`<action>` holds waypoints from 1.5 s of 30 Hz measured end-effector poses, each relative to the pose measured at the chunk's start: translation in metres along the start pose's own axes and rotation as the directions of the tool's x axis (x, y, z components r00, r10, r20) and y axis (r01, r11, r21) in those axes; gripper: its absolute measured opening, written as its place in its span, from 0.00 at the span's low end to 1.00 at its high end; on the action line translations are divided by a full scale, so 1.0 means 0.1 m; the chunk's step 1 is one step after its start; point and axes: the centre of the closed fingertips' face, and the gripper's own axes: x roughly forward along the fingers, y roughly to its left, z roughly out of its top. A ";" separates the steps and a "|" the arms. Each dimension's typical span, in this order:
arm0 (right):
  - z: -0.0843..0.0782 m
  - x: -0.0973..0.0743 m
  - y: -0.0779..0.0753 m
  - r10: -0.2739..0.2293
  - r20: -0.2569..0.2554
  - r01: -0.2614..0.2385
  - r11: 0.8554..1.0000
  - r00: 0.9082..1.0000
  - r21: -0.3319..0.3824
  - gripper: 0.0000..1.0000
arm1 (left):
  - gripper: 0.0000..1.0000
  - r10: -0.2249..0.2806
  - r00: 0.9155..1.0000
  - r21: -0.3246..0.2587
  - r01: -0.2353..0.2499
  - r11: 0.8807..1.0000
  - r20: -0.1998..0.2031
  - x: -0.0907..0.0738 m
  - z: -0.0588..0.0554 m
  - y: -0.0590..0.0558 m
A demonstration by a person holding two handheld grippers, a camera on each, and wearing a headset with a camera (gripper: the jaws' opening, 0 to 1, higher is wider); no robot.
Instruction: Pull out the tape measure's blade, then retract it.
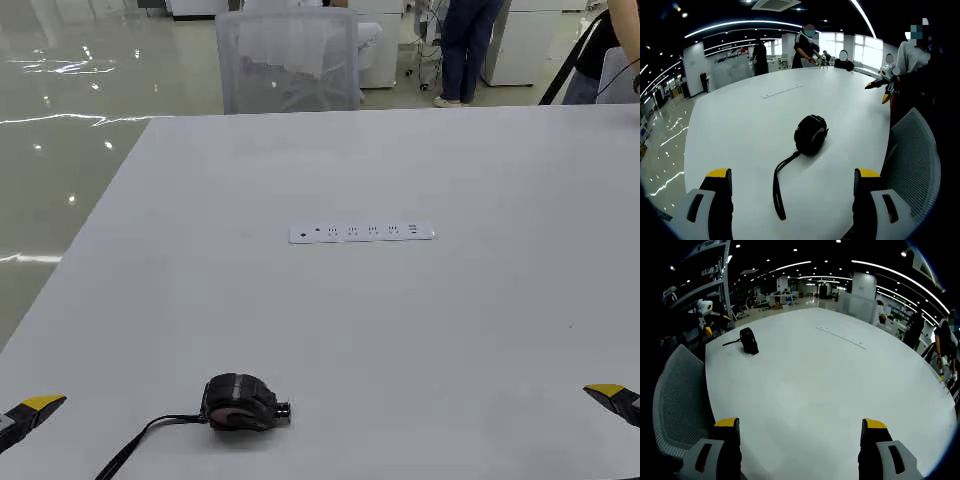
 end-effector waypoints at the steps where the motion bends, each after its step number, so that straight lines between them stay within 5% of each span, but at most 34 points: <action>1: -0.01 0.00 -0.02 0.000 -0.002 0.000 1.000 1.000 -0.002 1.00 | 0.99 0.001 1.000 0.001 -0.001 1.000 -0.001 0.00 0.00 0.00; 24: 0.03 -0.07 0.03 -0.018 0.015 0.018 1.000 1.000 -0.005 1.00 | 0.99 0.007 1.000 0.010 -0.007 1.000 0.029 0.05 0.10 0.03; 31: 0.04 -0.06 0.06 -0.010 0.017 0.010 1.000 1.000 -0.015 1.00 | 0.99 -0.025 1.000 0.024 0.026 0.999 -0.007 0.11 0.07 -0.03; 42: 0.06 -0.02 0.08 0.003 0.001 -0.003 1.000 1.000 -0.006 1.00 | 0.99 -0.033 0.999 0.038 0.033 0.999 -0.002 0.13 0.08 -0.04; 45: 0.05 -0.01 0.11 0.022 -0.010 -0.022 1.000 1.000 0.014 1.00 | 0.99 -0.023 0.999 0.062 0.026 0.998 -0.048 0.13 0.01 0.00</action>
